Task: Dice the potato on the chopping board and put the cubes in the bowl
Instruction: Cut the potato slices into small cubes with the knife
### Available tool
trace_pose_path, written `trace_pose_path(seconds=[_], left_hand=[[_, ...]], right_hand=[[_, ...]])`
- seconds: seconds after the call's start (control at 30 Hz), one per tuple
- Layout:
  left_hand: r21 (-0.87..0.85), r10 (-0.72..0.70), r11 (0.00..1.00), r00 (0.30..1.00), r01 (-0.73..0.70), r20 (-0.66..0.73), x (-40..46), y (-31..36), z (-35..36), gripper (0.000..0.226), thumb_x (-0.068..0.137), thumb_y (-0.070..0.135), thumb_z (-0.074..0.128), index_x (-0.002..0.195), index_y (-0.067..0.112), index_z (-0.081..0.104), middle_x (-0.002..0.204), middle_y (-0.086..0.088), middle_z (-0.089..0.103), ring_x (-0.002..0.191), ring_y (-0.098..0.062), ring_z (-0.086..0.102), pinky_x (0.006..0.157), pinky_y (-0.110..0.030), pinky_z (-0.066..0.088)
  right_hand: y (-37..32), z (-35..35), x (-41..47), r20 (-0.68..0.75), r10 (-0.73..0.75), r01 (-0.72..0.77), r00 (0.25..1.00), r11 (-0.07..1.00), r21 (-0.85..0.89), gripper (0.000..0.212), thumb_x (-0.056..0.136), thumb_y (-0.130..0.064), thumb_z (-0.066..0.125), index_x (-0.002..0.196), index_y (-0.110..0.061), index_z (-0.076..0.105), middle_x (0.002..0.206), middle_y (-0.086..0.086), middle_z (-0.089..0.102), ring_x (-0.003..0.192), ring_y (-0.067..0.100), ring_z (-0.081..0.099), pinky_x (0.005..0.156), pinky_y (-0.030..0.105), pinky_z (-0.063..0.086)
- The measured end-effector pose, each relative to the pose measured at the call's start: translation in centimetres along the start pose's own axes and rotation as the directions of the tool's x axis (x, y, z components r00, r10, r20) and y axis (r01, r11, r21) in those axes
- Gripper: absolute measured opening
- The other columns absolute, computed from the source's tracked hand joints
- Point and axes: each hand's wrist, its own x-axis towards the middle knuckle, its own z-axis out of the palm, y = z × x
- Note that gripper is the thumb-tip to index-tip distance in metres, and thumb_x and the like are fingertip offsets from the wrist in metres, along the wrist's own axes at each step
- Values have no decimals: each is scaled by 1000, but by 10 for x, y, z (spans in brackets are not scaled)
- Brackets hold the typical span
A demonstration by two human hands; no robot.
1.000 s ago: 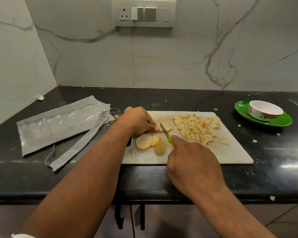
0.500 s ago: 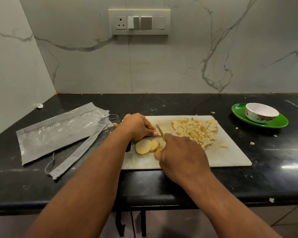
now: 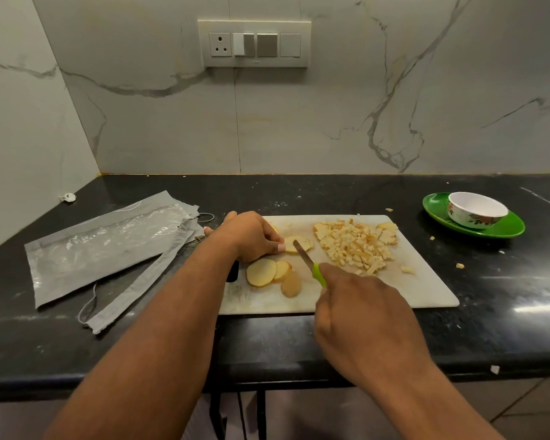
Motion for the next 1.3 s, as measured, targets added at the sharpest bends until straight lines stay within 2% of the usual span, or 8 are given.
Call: trace_pose_path(seconds=[0.13,0.37,0.6,0.73,0.9,1.1,1.23,1.3], left_hand=[[41,-21,999,1000,21,-1,2,0,2,35,79,60,81,53,71,59,126,18,67,142,-25,42,114,-66,35],[39,-13,999,1000,14,-12,7,-2,4,28,76,63,81,57,71,61,120,21,70,143,-22,40,116,-65,30],[-9,-5,1000,1000,4,-10,10,-4,5,27,76,59,82,59,69,64,115,21,70,139,-22,44,114,-64,36],[-21,-13,1000,999,12,-47,3,1,2,23,77,56,84,60,59,70,110,20,69,129,-24,52,109,-61,42],[72,-3,997,990,13,-144,-14,17,-6,15,81,51,83,78,37,79,144,17,57,142,-21,39,116,-72,19],[119,11,993,981,13,-195,-17,22,-5,31,77,67,79,82,36,80,149,15,54,143,-19,39,118,-69,24],[162,95,986,928,-38,-361,-24,39,0,54,75,77,73,107,34,79,129,10,67,128,-17,50,102,-44,48],[216,137,975,906,-52,-400,-27,51,7,59,78,77,69,118,34,75,125,10,70,122,-15,56,94,-37,52]], right_hand=[[-2,14,30,5,33,-33,999,999,-29,43,97,-30,38,139,-27,48,117,2,66,99,23,60,77,37,47],[-9,29,42,17,8,-8,1000,1000,-29,35,96,-28,39,128,-25,52,105,2,65,87,20,58,67,35,41],[-8,26,-3,77,31,-31,997,1000,-3,55,100,-33,31,154,-32,24,103,-3,63,85,17,58,69,35,44],[-6,10,-18,112,75,-78,991,997,25,57,101,-37,31,156,-35,17,106,-6,63,90,14,57,75,32,42],[-3,6,-9,3,67,-67,998,998,14,55,102,-38,30,156,-33,22,102,-6,65,85,11,56,71,30,43],[23,23,18,-181,113,-95,977,990,105,51,102,-34,39,152,-30,38,83,-11,61,71,6,50,63,26,35],[38,33,22,-226,176,-106,958,951,292,46,100,-28,49,146,-25,50,115,-5,72,87,7,61,74,27,48],[41,34,21,-253,208,-104,945,923,370,45,99,-27,51,144,-25,54,119,-8,71,91,-2,60,81,17,46]])
